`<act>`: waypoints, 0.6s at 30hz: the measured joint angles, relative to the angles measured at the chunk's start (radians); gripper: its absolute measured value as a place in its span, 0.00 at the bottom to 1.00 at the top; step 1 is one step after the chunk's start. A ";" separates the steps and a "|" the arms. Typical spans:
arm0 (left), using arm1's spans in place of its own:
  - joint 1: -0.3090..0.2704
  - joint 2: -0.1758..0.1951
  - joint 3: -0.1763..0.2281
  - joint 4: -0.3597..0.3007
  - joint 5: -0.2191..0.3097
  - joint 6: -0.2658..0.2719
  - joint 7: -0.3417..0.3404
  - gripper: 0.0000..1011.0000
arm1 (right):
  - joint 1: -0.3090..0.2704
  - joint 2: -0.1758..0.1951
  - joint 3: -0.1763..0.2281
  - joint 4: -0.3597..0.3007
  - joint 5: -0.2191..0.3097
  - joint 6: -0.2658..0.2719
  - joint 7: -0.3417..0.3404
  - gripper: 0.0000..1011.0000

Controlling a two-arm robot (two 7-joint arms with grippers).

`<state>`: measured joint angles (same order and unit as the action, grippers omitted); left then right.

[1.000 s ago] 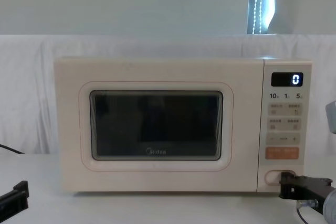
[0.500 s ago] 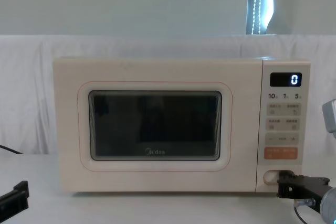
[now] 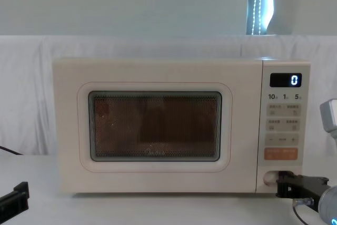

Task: Press the button to open the microwave door with one hand; close the microwave door with the other hand.

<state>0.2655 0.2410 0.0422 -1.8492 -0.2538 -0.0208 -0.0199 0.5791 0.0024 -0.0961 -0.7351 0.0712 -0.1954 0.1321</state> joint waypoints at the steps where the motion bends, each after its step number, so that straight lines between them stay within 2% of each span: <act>1: 0.000 0.000 0.000 0.000 0.000 0.000 0.000 0.99 | 0.001 -0.001 0.000 0.002 -0.001 0.000 -0.001 0.00; 18: 0.000 0.000 0.000 0.000 0.000 0.000 0.000 0.99 | 0.017 -0.005 0.002 0.026 -0.010 -0.009 -0.006 0.00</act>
<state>0.2654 0.2409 0.0422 -1.8492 -0.2538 -0.0208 -0.0199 0.5966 -0.0028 -0.0942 -0.7090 0.0617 -0.2042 0.1262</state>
